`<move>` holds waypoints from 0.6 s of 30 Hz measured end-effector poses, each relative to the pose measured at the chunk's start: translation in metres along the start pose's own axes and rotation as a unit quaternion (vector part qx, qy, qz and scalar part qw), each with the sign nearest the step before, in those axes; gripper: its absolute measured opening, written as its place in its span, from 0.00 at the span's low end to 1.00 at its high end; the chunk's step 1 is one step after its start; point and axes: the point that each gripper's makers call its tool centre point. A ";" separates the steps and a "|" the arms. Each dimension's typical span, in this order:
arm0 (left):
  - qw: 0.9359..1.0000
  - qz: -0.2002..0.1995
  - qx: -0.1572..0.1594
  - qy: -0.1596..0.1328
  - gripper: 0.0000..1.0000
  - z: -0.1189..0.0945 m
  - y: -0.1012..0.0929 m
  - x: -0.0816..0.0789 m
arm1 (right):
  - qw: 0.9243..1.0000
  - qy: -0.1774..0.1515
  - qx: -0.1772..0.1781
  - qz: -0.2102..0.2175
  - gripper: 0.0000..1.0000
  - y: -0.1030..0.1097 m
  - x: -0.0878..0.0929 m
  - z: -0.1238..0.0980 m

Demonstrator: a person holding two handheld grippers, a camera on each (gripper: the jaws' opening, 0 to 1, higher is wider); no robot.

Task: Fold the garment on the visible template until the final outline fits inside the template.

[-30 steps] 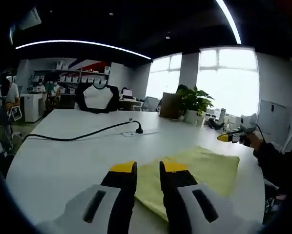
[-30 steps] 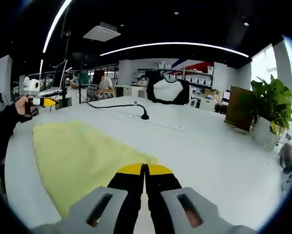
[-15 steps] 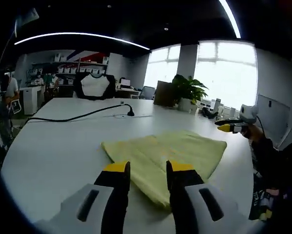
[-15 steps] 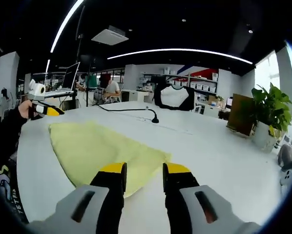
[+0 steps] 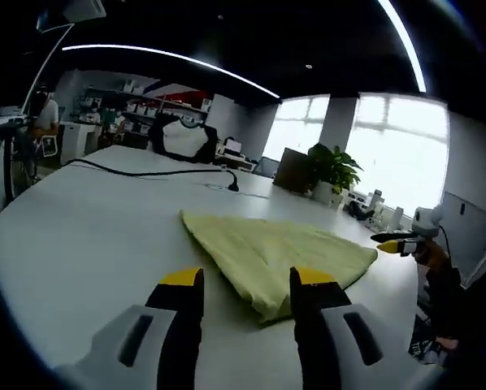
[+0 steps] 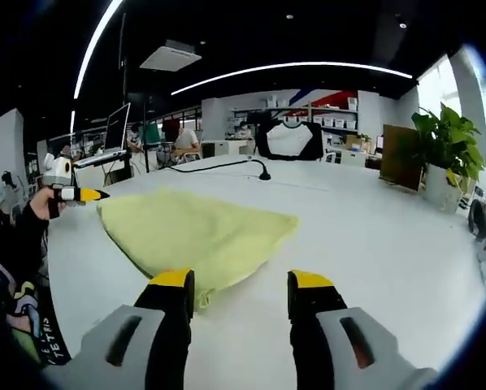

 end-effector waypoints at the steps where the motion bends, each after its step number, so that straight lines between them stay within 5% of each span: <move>1: 1.000 -0.003 -0.008 -0.003 0.43 0.001 0.002 0.002 | 1.000 0.003 -0.006 0.004 0.45 0.005 0.002 0.000; 5: 0.999 -0.048 -0.011 0.023 0.30 0.002 0.006 0.018 | 0.999 0.021 -0.035 0.025 0.36 0.019 0.012 0.004; 7: 0.999 -0.044 -0.011 0.000 0.18 0.001 0.005 0.012 | 0.998 0.025 -0.044 0.035 0.28 0.019 0.017 0.008; 10: 0.999 -0.043 -0.013 0.022 0.18 0.003 0.004 0.019 | 0.997 0.059 -0.055 0.017 0.25 0.023 0.030 0.011; 14: 0.999 -0.036 -0.008 0.026 0.12 0.001 -0.001 0.022 | 0.996 0.038 -0.080 0.026 0.16 0.033 0.024 0.015; 18: 0.999 -0.029 -0.005 0.022 0.06 -0.001 -0.003 0.019 | 0.997 0.038 -0.065 -0.003 0.09 0.028 0.024 0.015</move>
Point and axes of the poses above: the point that each gripper's makers call its tool centre point, and the gripper's own axes: z roughly forward along the fingers, y roughly to its left, x roughly out of its underside, and after that the axes turned 3 degrees about -x, right-handed
